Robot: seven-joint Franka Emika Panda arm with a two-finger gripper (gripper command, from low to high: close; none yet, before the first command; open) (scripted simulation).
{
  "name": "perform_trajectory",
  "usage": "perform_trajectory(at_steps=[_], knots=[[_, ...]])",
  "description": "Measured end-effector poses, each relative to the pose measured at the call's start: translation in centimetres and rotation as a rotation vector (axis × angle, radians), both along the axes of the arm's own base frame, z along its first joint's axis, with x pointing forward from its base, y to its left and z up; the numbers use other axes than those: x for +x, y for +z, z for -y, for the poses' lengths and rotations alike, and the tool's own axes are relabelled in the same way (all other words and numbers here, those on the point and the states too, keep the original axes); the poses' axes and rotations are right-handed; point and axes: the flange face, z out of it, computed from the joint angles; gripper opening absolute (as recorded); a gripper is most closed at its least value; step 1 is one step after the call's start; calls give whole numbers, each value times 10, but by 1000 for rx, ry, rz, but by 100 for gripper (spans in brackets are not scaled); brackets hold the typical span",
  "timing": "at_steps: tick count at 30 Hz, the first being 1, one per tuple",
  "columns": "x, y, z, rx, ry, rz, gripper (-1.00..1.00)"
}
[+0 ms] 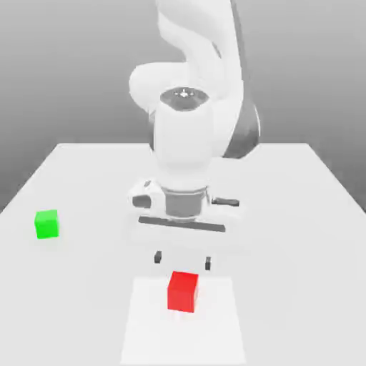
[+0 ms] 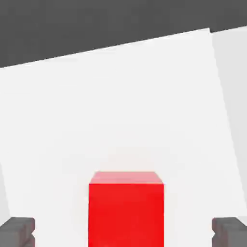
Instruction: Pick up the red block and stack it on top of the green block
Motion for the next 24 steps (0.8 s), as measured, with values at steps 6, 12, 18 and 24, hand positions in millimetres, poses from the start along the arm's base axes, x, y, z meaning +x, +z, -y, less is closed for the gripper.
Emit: perform_trajectory(at_steps=[6, 12, 18, 24], knots=[[-3, -44, 0, 0, 1, -5, -100], [-3, -43, 0, 0, 0, -4, -100], [-2, 7, 0, 0, 1, -4, -100], [-25, 31, 120, -15, -481, -4, -100]])
